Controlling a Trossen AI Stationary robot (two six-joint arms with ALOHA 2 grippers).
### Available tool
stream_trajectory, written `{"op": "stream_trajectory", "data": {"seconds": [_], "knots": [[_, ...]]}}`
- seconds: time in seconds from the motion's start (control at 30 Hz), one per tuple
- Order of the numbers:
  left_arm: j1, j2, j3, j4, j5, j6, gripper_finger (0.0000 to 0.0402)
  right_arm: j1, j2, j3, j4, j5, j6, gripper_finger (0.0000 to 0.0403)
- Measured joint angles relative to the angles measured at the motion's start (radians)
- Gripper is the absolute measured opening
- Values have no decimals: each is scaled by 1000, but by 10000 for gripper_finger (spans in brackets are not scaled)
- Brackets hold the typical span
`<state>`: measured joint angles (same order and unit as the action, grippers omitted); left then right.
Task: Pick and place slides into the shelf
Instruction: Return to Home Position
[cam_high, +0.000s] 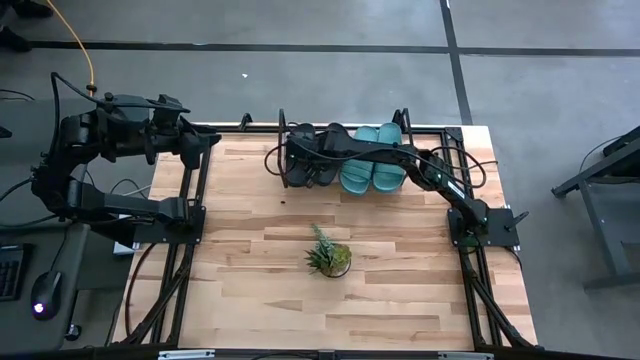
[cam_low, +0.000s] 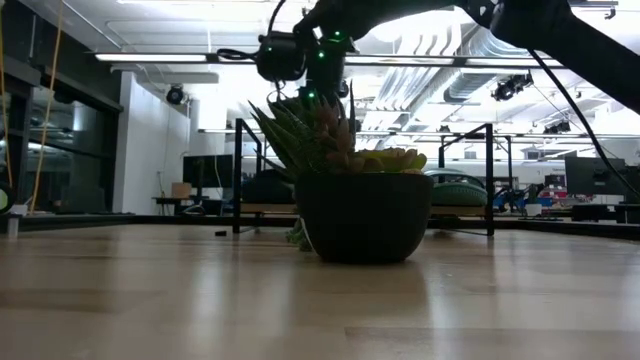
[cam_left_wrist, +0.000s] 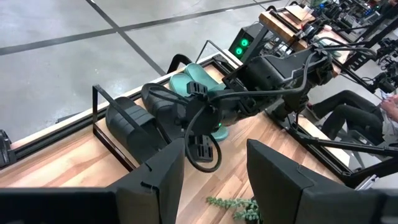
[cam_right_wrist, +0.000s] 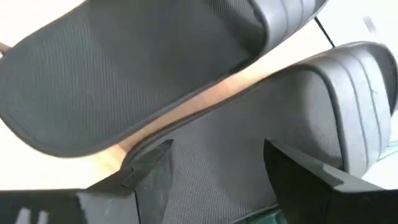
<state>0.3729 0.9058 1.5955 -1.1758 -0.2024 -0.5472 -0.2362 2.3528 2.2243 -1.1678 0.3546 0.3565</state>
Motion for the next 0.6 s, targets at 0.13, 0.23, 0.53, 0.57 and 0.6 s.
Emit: {"op": "stream_trajectory", "data": {"seconds": [0.13, 0.23, 0.53, 0.57, 0.6], "knots": [[0, 0, 0, -3, 0, 0, 156, 3, 0, 0, -13, -7, 16, 236], [0, 0, 0, -3, 0, 0, 156, 3, -2, 0, -3, -8, 53, 236], [0, 0, 0, -3, 4, 65, 156, 2, -31, 0, 105, -110, 83, 236], [0, -1, 0, -2, 5, 81, 156, 3, -44, 0, 125, -114, 77, 236], [0, -4, 0, -2, 5, 104, 156, 3, -59, 0, 151, -120, 63, 236]]}}
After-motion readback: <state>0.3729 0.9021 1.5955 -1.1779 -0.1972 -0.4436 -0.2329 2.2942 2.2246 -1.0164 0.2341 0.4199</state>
